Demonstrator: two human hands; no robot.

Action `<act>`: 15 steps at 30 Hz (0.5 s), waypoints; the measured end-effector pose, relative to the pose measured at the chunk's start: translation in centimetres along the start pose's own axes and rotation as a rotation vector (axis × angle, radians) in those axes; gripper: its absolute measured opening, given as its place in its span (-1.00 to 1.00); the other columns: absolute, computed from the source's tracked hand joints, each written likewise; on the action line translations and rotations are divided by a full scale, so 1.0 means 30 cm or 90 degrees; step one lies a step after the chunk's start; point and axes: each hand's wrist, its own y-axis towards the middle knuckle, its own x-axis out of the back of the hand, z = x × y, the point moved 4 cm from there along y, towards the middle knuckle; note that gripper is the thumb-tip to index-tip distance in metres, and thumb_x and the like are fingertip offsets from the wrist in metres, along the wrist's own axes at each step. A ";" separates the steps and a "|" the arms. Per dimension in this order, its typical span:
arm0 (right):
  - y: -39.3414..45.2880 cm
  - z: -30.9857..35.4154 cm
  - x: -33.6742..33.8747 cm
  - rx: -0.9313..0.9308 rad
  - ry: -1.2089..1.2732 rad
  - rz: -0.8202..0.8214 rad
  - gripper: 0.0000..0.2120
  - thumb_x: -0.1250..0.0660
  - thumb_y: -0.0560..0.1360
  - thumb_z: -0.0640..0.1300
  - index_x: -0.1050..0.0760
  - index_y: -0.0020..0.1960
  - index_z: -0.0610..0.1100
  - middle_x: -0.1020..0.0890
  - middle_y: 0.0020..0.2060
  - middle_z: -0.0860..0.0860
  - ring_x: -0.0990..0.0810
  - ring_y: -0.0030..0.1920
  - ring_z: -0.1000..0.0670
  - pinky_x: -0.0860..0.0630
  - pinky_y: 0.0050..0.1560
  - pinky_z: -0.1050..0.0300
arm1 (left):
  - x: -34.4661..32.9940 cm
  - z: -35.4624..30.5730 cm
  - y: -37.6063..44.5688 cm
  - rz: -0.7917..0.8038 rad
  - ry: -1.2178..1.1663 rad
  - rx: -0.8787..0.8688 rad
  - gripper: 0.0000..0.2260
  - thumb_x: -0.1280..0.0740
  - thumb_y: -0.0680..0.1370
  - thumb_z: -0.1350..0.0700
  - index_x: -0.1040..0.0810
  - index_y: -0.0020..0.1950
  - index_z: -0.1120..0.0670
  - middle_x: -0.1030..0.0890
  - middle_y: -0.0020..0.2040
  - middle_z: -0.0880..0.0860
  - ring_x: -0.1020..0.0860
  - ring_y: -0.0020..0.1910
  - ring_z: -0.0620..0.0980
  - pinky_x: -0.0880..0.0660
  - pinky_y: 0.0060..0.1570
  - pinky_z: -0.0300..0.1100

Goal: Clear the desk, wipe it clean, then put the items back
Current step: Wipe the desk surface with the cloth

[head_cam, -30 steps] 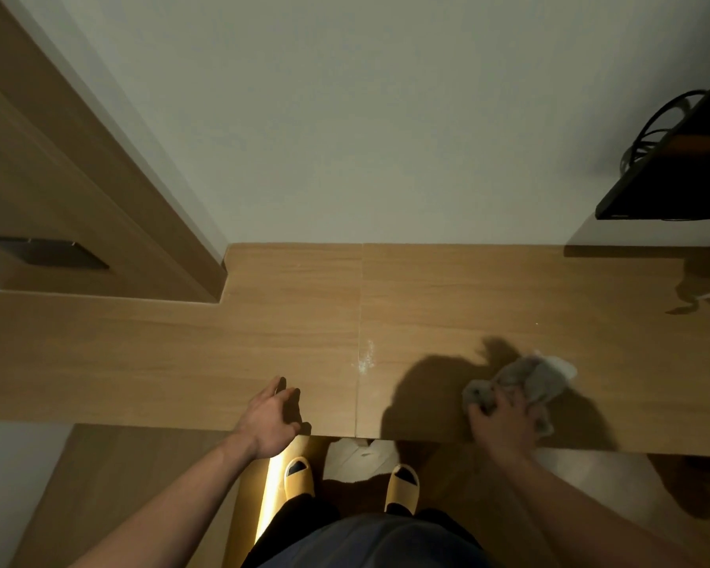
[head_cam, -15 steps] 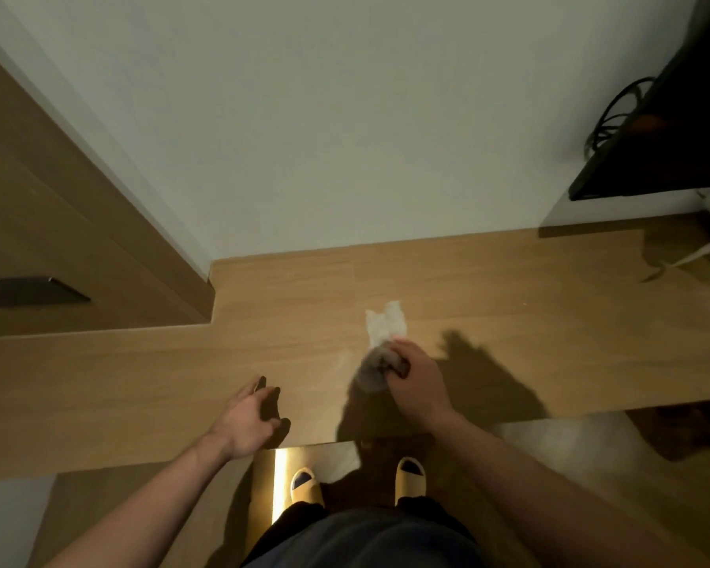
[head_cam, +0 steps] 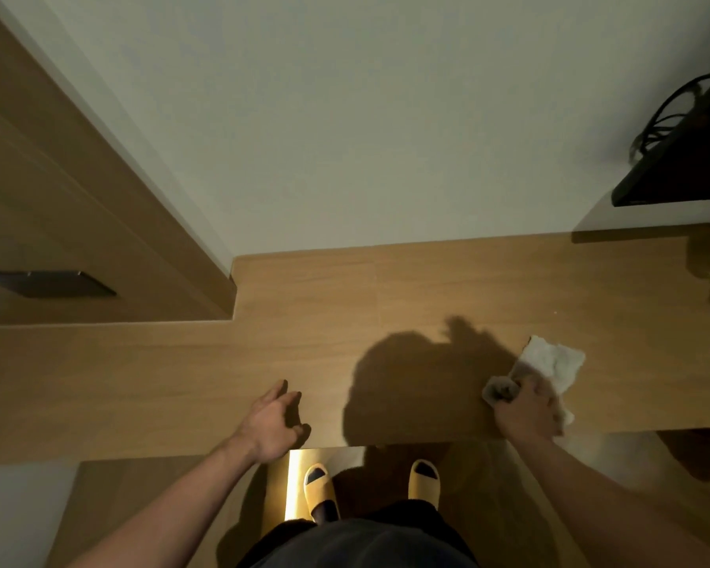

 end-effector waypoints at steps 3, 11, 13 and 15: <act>-0.069 0.195 -0.079 0.027 -0.012 0.009 -0.28 -0.30 0.61 -0.05 -0.04 0.66 -0.06 0.01 0.66 -0.07 -0.01 0.62 -0.29 -0.19 0.54 -0.33 | 0.008 0.015 -0.019 -0.008 -0.008 -0.005 -0.28 -0.39 0.56 -0.11 -0.18 0.66 -0.06 0.04 0.69 -0.03 -0.03 0.66 0.08 -0.08 0.59 -0.06; -0.388 0.645 -0.351 0.253 -0.145 0.107 -0.22 -0.26 0.64 0.02 0.13 0.68 -0.10 0.10 0.67 -0.06 0.11 0.63 -0.32 -0.04 0.58 -0.32 | 0.038 0.165 -0.089 -0.045 -0.038 0.006 -0.30 -0.40 0.59 -0.08 -0.16 0.66 -0.09 0.05 0.69 -0.08 -0.03 0.65 0.06 -0.08 0.58 -0.02; -0.502 0.730 -0.427 0.285 -0.154 0.117 -0.20 -0.28 0.62 0.03 0.10 0.67 -0.13 0.07 0.67 -0.10 0.08 0.63 -0.32 -0.05 0.58 -0.30 | 0.039 0.224 -0.109 -0.044 -0.043 0.014 -0.30 -0.40 0.59 -0.08 -0.15 0.66 -0.11 0.05 0.68 -0.09 -0.02 0.65 0.07 -0.09 0.58 0.01; -0.600 0.796 -0.507 0.350 -0.164 0.135 -0.22 -0.29 0.61 -0.01 0.06 0.67 -0.15 0.02 0.66 -0.16 0.04 0.63 -0.30 -0.07 0.60 -0.25 | 0.044 0.284 -0.126 -0.045 -0.042 0.022 -0.29 -0.41 0.59 -0.08 -0.14 0.66 -0.12 0.06 0.68 -0.08 0.00 0.66 0.07 -0.07 0.58 0.02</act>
